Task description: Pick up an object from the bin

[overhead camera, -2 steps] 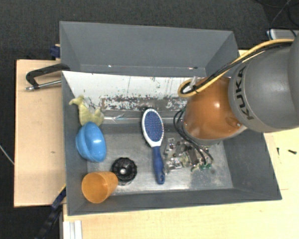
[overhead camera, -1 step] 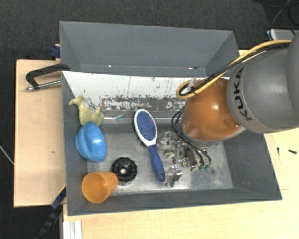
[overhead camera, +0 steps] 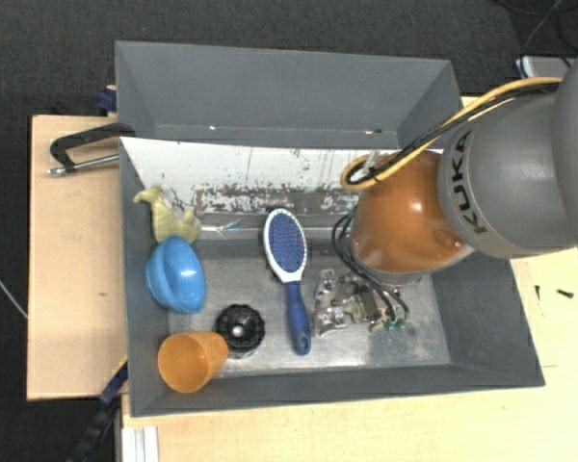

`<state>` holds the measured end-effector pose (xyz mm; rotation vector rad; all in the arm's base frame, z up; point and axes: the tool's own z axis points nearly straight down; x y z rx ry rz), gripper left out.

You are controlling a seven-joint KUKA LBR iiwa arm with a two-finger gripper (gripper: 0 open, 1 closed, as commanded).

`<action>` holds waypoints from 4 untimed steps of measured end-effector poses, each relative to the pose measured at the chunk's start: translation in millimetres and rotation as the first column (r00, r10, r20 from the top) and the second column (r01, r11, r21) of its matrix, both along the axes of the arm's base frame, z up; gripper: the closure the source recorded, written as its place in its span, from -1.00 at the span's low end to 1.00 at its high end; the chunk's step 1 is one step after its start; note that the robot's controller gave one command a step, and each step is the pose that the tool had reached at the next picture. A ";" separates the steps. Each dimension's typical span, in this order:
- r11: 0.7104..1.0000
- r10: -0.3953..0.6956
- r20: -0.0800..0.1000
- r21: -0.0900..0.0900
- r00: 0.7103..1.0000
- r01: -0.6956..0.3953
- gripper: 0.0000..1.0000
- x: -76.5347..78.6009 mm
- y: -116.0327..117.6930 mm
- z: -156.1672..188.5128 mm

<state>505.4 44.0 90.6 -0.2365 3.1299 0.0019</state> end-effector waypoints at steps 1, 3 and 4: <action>1.000 0.000 0.000 0.000 1.000 0.000 -1.00 0.0 0.1 0.0; 0.973 -0.230 -0.005 0.000 0.973 0.230 -1.00 -6.7 72.2 -5.5; 0.930 -0.367 0.005 0.003 0.930 0.367 -1.00 73.1 106.1 11.3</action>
Offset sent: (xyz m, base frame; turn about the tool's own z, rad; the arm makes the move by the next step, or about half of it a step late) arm 0.0000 0.0000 0.0000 0.0000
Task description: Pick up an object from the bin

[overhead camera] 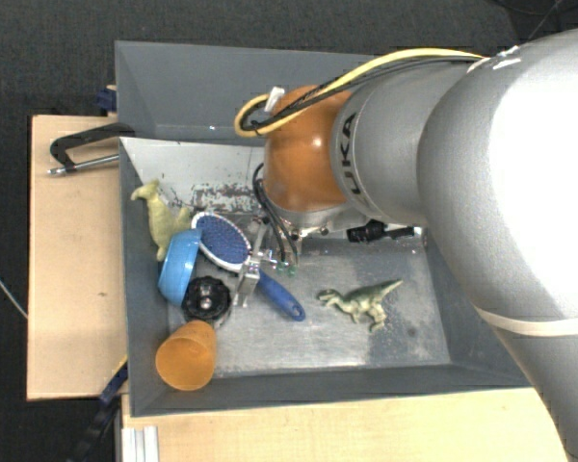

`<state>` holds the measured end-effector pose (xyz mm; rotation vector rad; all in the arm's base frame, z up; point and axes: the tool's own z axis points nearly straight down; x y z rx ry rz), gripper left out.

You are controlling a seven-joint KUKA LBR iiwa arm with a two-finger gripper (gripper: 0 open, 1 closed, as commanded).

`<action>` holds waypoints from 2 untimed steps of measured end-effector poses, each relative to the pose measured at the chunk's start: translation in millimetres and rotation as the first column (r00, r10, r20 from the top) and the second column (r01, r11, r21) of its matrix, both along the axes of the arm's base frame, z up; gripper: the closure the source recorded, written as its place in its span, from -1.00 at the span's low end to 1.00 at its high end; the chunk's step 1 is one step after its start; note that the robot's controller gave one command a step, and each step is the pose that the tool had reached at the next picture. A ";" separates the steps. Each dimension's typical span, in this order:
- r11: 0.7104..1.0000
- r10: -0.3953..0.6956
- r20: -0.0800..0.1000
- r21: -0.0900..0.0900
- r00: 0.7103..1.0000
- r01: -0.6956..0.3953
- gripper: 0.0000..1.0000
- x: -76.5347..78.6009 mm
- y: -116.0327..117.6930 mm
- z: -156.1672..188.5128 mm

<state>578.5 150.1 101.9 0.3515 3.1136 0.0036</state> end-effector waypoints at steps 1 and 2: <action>1.000 -0.002 -0.005 -0.002 1.000 0.002 1.00 -2.1 -1.8 -0.9; 0.990 0.143 0.004 -0.001 0.990 -0.143 1.00 1.5 -11.5 94.8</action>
Offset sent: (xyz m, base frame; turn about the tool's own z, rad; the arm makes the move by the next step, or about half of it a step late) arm 0.0000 0.0000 0.0000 0.0000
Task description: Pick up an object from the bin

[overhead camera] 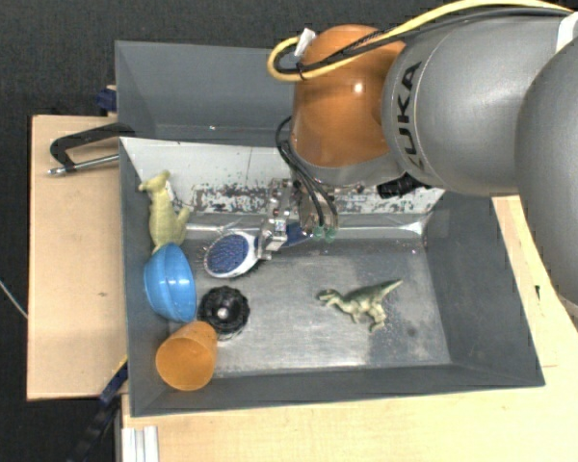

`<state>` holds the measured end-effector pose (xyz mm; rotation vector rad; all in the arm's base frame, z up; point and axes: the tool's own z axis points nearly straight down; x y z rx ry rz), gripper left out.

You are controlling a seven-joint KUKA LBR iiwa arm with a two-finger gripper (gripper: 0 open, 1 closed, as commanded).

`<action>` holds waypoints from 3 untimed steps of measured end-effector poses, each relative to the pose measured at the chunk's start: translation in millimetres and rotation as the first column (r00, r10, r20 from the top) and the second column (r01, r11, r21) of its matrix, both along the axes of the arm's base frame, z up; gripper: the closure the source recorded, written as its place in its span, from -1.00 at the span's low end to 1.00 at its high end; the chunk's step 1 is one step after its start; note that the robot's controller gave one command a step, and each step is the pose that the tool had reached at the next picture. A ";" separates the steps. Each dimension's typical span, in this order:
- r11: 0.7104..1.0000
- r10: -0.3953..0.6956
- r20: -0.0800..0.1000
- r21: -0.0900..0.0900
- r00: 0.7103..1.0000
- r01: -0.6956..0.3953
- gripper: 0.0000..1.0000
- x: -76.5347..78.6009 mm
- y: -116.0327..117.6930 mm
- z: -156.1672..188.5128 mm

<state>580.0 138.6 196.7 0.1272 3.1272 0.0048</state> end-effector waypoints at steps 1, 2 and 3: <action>0.947 0.321 0.000 -0.002 0.947 -0.321 1.00 1.9 32.3 107.3; 0.888 0.460 -0.004 -0.006 0.888 -0.460 1.00 -26.7 56.6 -53.1; 0.887 0.462 -0.007 -0.002 0.887 -0.462 -1.00 -28.0 58.5 -55.1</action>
Offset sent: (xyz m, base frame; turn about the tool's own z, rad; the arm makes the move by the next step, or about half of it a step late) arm 0.0005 0.0300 0.1035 -0.3247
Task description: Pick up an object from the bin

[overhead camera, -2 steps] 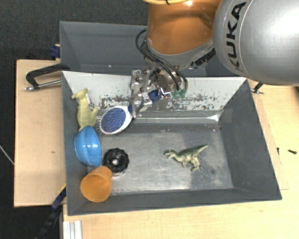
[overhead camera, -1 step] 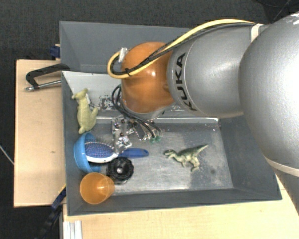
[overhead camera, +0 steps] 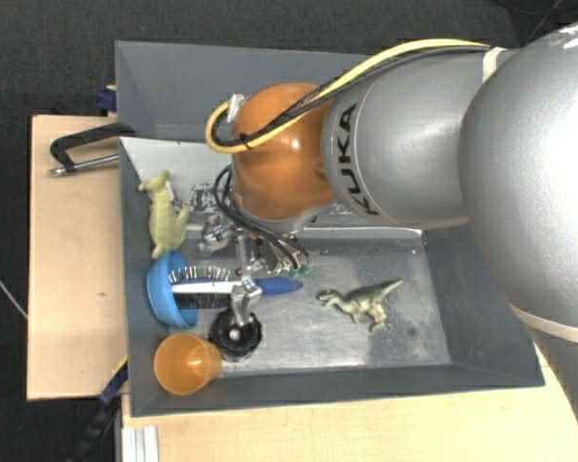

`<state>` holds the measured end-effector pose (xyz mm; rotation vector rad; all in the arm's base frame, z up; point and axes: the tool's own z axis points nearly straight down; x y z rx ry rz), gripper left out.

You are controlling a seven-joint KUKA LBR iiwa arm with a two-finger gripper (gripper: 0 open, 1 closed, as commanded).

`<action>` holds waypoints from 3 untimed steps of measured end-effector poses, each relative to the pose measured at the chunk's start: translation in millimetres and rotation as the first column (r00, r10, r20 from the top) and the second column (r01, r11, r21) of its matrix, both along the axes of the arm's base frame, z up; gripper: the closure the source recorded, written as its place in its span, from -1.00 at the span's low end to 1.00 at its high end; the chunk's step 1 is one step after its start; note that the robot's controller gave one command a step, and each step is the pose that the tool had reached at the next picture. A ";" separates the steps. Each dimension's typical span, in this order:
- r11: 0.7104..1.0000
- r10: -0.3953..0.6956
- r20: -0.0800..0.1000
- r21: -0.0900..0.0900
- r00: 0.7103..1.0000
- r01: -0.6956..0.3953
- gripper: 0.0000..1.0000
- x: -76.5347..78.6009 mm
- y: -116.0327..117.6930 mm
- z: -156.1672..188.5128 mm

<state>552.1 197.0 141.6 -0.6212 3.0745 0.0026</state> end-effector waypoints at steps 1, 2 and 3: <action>0.999 0.037 0.006 -0.001 0.999 -0.037 -1.00 27.6 -52.0 -68.8; 0.999 0.039 0.007 0.001 0.999 -0.040 1.00 26.8 -48.9 -66.8; 0.997 0.074 0.010 0.000 0.997 -0.074 1.00 24.2 -52.9 83.7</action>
Offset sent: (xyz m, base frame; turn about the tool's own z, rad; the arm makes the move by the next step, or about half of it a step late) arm 0.0230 -0.0501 -0.0716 -0.0431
